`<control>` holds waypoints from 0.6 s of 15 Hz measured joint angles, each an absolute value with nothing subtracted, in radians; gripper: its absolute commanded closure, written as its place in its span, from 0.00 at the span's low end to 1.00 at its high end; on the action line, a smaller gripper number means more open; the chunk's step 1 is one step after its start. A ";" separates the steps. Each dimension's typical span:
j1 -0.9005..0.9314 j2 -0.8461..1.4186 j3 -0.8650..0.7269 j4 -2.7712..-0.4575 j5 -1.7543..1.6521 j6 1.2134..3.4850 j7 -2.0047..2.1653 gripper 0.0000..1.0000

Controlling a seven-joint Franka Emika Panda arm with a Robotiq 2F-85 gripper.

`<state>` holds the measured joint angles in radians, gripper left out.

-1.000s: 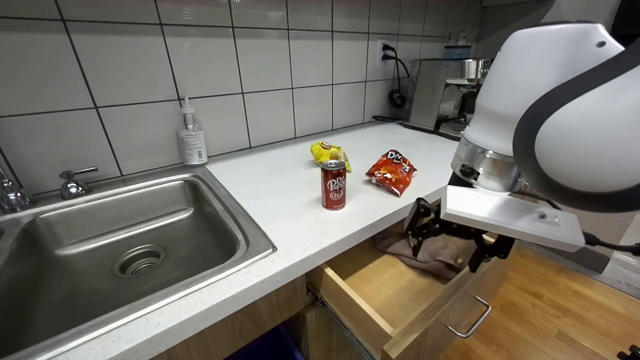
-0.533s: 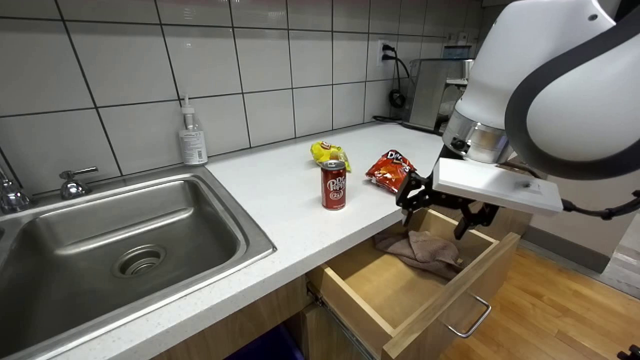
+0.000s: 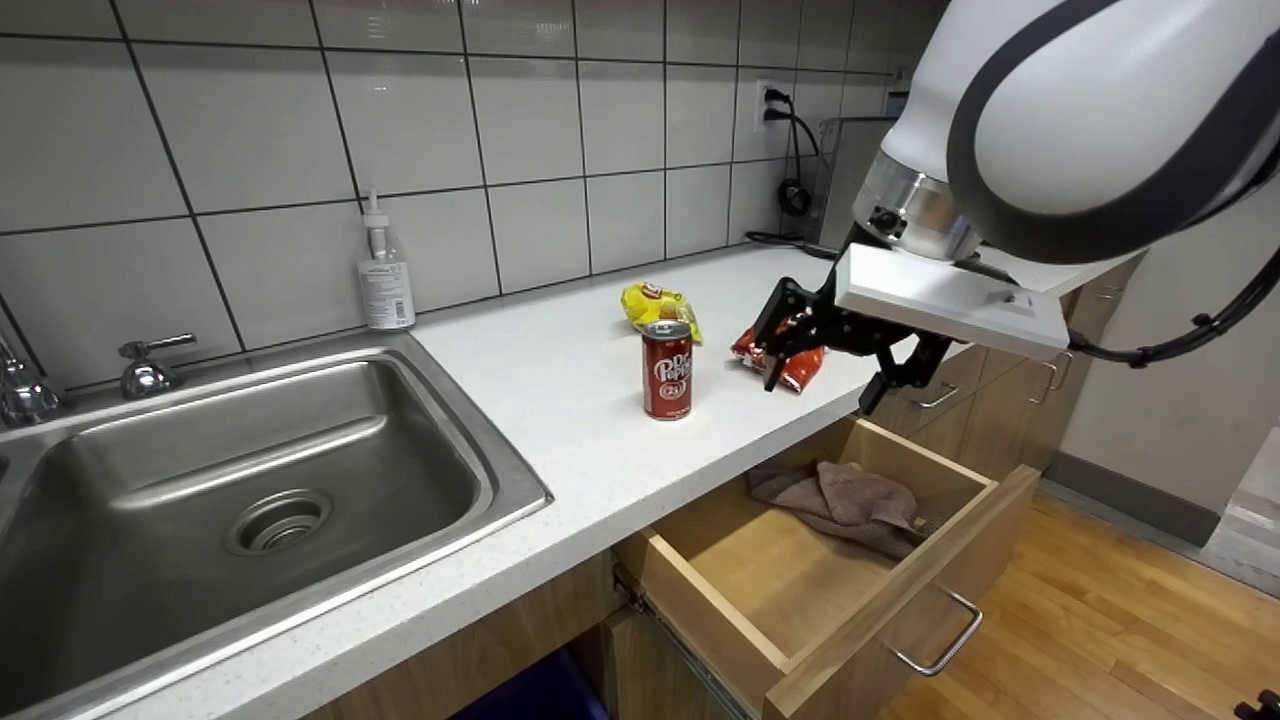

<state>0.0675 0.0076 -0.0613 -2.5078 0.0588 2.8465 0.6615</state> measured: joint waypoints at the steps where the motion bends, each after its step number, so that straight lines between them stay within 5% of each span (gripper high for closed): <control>1: 0.068 0.008 -0.061 -2.502 0.062 2.846 0.657 0.00; 9: 0.067 0.015 -0.061 -2.507 0.062 2.847 0.657 0.00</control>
<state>0.0675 0.0147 -0.0610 -2.5071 0.0618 2.8472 0.6569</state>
